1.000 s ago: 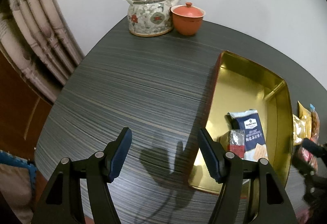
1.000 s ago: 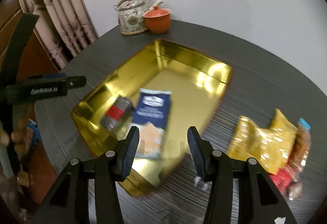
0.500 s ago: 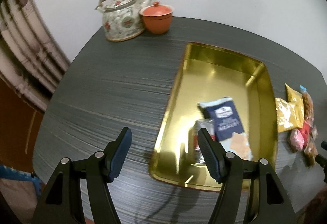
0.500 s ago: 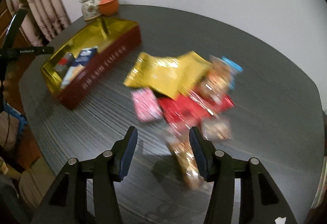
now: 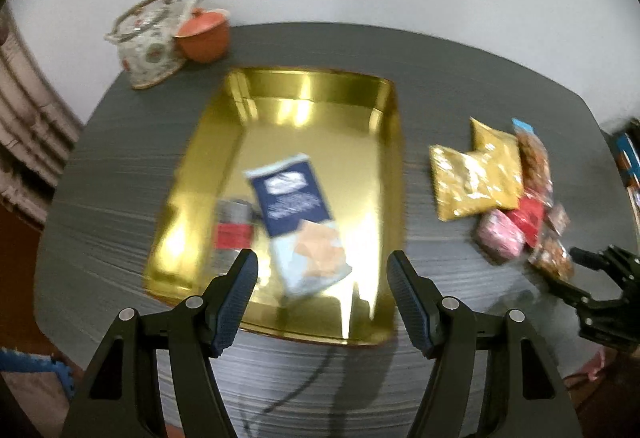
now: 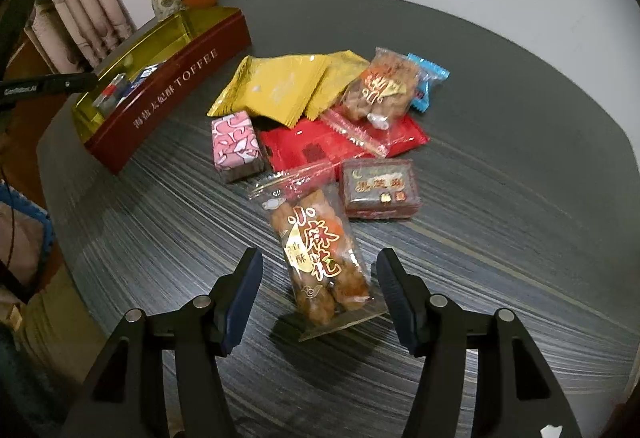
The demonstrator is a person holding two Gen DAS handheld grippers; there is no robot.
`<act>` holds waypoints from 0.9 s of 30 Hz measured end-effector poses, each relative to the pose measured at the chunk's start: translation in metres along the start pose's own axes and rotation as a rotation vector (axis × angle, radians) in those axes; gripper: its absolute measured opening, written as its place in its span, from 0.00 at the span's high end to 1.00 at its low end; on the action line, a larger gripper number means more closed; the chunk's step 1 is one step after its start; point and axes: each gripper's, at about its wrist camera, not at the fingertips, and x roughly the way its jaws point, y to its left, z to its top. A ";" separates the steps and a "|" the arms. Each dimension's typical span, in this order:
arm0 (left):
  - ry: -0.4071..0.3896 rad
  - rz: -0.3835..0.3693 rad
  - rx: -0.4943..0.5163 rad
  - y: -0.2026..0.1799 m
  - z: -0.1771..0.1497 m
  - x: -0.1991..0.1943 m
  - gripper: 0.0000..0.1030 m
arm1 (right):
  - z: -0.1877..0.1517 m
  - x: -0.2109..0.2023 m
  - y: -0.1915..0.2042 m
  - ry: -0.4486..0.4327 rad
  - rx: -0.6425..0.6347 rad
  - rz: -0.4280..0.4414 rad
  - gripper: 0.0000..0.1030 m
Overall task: Organize snacks
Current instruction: 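Grasp the clear twisted-dough bag with the right gripper and lift it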
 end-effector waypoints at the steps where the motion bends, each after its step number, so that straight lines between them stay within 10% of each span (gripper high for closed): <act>1: 0.007 -0.005 0.005 -0.005 0.000 0.002 0.34 | 0.000 0.002 0.000 -0.001 0.002 0.003 0.45; 27: 0.021 -0.012 -0.023 -0.088 0.002 0.005 0.28 | -0.051 -0.019 -0.044 -0.055 0.149 -0.084 0.62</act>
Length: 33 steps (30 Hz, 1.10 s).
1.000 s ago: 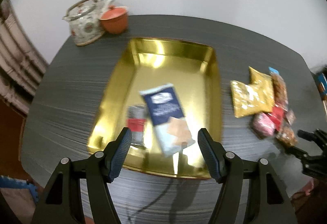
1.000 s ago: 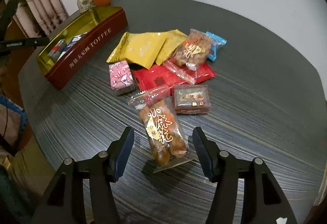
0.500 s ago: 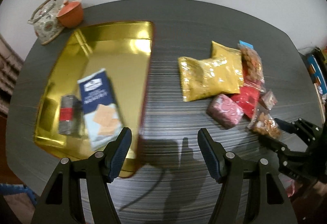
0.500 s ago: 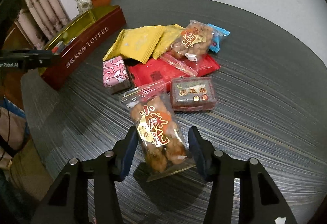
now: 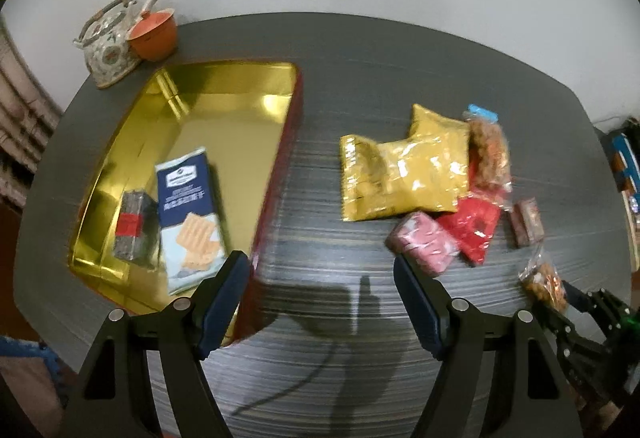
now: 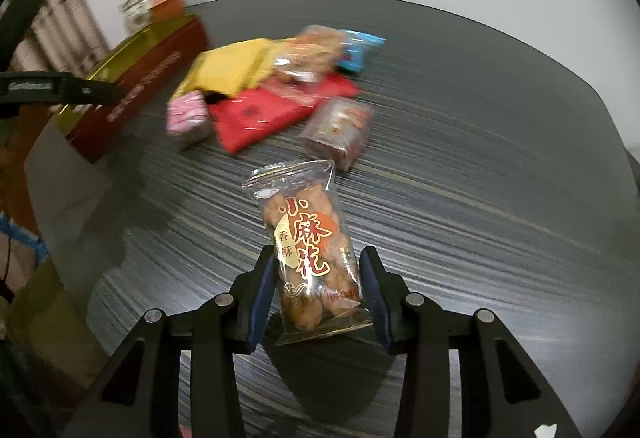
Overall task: Organize snacks
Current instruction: 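Grasp the clear twisted-dough bag with the right gripper and lift it, then grasp the pink patterned cube with the left gripper while the right holds the dough bag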
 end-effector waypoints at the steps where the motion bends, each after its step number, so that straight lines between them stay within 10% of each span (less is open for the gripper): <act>1: 0.001 -0.011 0.003 -0.003 0.000 -0.001 0.28 | -0.001 -0.001 -0.007 -0.003 0.024 -0.015 0.62; 10: 0.064 -0.083 -0.026 -0.025 0.008 0.015 0.28 | 0.011 0.005 -0.043 -0.054 0.200 -0.132 0.63; 33: 0.227 -0.058 -0.253 -0.044 0.024 0.075 0.39 | 0.023 0.011 -0.055 -0.139 0.173 -0.168 0.61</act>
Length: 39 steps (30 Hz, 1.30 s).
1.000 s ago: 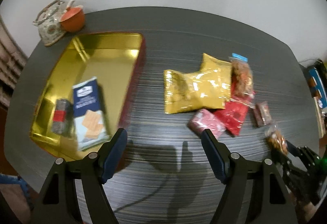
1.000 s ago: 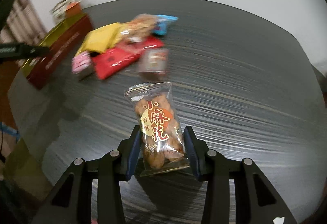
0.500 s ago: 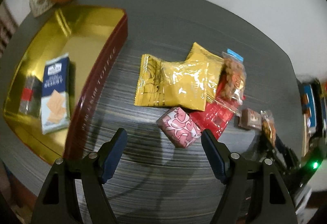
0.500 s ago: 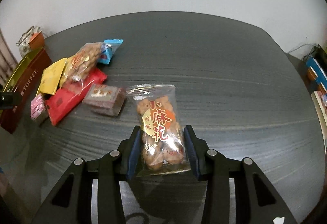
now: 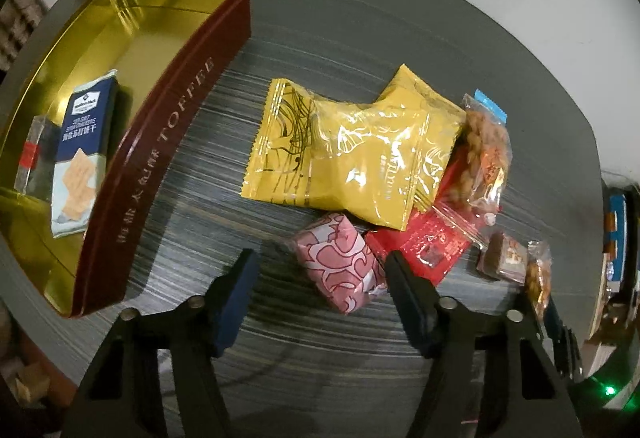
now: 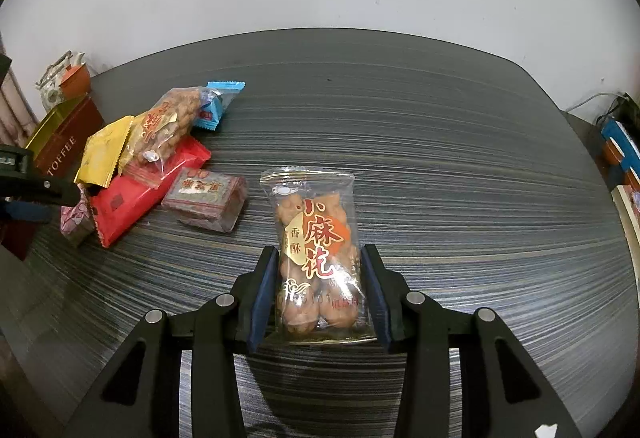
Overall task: Organize snacks
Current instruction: 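Grasp the pink patterned cube with the left gripper while the right holds the dough bag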
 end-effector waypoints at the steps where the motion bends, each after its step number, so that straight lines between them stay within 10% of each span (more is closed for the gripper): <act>1: 0.000 -0.004 0.000 0.000 0.002 0.002 0.40 | -0.001 -0.001 0.001 0.000 0.000 -0.001 0.61; 6: -0.009 -0.029 0.039 -0.009 -0.001 0.002 0.59 | -0.002 -0.002 0.001 -0.002 0.005 0.004 0.61; 39: -0.043 -0.010 0.120 -0.006 -0.013 -0.001 0.66 | -0.003 -0.003 0.007 0.000 -0.008 -0.001 0.59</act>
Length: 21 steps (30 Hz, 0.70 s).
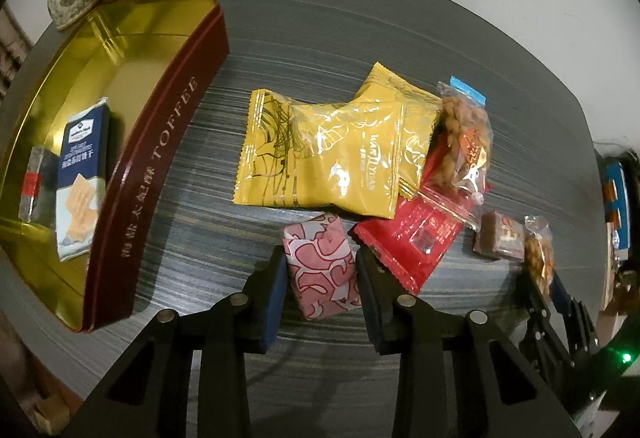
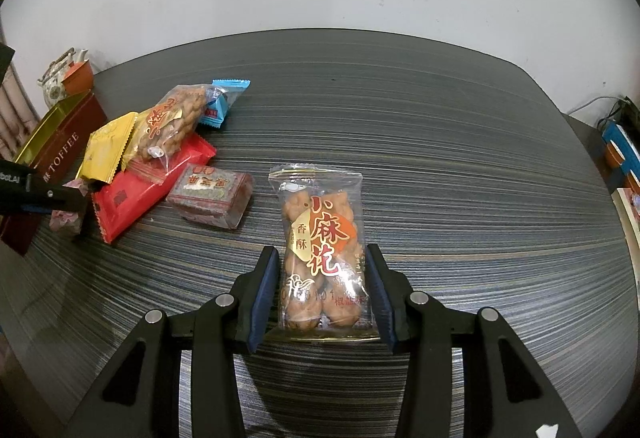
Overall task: Organize snacks
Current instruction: 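Grasp the pink patterned cube with the left gripper while the right holds the dough bag, then carry the pink cube into the tin and open the left gripper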
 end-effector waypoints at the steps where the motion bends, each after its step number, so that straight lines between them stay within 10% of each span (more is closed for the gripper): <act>1: -0.002 -0.003 0.005 0.003 -0.001 -0.003 0.66 | 0.000 0.000 0.000 0.000 0.000 0.000 0.59; 21: -0.111 -0.007 0.149 0.011 0.003 -0.076 0.66 | -0.001 0.000 0.000 -0.006 -0.005 -0.001 0.59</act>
